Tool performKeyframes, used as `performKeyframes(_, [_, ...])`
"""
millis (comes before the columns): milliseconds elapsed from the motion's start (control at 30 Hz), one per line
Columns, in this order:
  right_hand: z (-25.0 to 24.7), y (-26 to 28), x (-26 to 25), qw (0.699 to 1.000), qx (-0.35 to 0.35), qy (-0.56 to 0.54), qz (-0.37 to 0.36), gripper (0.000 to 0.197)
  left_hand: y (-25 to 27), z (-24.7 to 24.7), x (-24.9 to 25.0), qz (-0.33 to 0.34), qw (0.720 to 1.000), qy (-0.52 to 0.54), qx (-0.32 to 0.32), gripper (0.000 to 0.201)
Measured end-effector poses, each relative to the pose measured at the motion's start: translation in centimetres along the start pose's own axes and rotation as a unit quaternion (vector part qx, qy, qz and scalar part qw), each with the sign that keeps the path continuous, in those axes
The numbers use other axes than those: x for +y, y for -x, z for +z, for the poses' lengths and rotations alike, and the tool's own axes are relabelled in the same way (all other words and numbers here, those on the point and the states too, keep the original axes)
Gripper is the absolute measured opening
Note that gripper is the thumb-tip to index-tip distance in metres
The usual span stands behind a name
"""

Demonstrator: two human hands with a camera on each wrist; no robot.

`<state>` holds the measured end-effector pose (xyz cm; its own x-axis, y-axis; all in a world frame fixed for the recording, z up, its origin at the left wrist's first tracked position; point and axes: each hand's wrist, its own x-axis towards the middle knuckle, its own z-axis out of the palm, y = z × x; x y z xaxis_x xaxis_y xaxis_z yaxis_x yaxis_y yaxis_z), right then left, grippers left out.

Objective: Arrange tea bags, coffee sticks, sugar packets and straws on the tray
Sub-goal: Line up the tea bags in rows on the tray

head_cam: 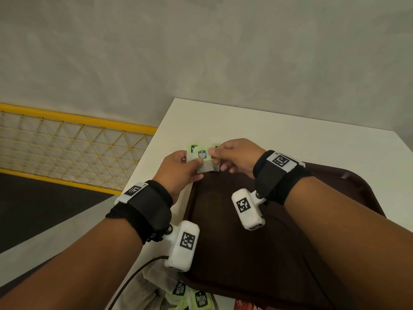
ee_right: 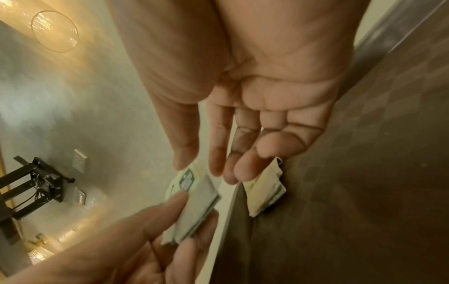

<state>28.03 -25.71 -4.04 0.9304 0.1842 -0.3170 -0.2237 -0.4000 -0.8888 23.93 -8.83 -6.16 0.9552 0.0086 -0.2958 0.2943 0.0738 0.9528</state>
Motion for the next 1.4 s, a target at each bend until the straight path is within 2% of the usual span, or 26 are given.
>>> performKeyframes(100, [0.2, 0.2, 0.6, 1.000, -0.007, -0.026, 0.003, 0.008, 0.1, 0.2, -0.1, 0.012, 1.000, -0.007, -0.008, 0.019])
performKeyframes(167, [0.3, 0.1, 0.9, 0.999, 0.003, -0.045, 0.012, 0.006, 0.1, 0.1, -0.2, 0.008, 1.000, -0.001, -0.004, 0.014])
performKeyframes(267, [0.6, 0.1, 1.3, 0.998, 0.037, -0.049, 0.032, 0.007, 0.2, -0.3, 0.2, -0.023, 0.998, 0.048, 0.035, 0.014])
performKeyframes(400, [0.8, -0.1, 1.4, 0.995, 0.083, 0.010, 0.059, 0.014, 0.2, -1.2, 0.6, -0.051, 0.993, 0.086, 0.069, 0.025])
performKeyframes(500, [1.1, -0.2, 0.9, 0.991, 0.087, 0.069, 0.072, 0.009, 0.7, -1.3, 0.7, -0.056, 0.992, 0.086, 0.067, 0.018])
performKeyframes(633, [1.4, -0.7, 0.5, 0.984, 0.087, 0.126, 0.096, 0.013, 1.5, -1.1, 0.5, -0.056, 0.996, 0.046, 0.043, 0.018])
performKeyframes(733, [1.4, -0.7, 0.5, 0.982, 0.086, 0.137, 0.099, 0.016, 1.4, -1.2, 0.1, -0.050, 0.997, 0.005, 0.053, 0.019])
performKeyframes(833, [1.2, -0.6, 1.0, 0.984, 0.120, 0.126, 0.050, 0.025, 1.2, -1.4, -0.1, -0.018, 0.995, -0.073, 0.068, 0.024])
performKeyframes(900, [1.2, -0.2, 1.2, 0.989, 0.130, 0.074, -0.001, 0.032, 1.2, -1.3, -0.2, 0.000, 0.992, -0.109, 0.056, 0.026])
performKeyframes(967, [1.6, 0.3, 0.9, 0.995, 0.085, 0.037, -0.026, 0.032, 1.2, -1.2, -0.3, 0.007, 0.991, -0.129, 0.040, 0.027])
performKeyframes(1067, [2.2, 0.6, 0.6, 0.998, 0.022, 0.054, -0.040, 0.020, 1.2, -0.8, -0.3, 0.018, 0.990, -0.136, 0.030, 0.022])
performKeyframes(1133, [2.2, 0.6, 0.6, 0.997, 0.024, 0.056, -0.038, 0.012, 1.1, -0.5, -0.3, 0.026, 0.990, -0.134, 0.029, 0.019])
performKeyframes(1233, [1.9, 0.8, 0.8, 0.998, 0.034, 0.059, -0.013, 0.012, 1.1, -0.3, -0.3, 0.037, 0.988, -0.141, 0.051, 0.011])
performKeyframes(1300, [1.3, 1.0, 1.1, 0.996, 0.038, 0.077, 0.018, 0.016, 1.1, -0.5, -0.4, 0.047, 0.982, -0.173, 0.066, 0.014])
performKeyframes(1400, [1.0, 1.3, 1.4, 0.992, 0.045, 0.100, 0.055, 0.019, 1.3, -0.9, -0.7, 0.039, 0.975, -0.215, 0.046, 0.020])
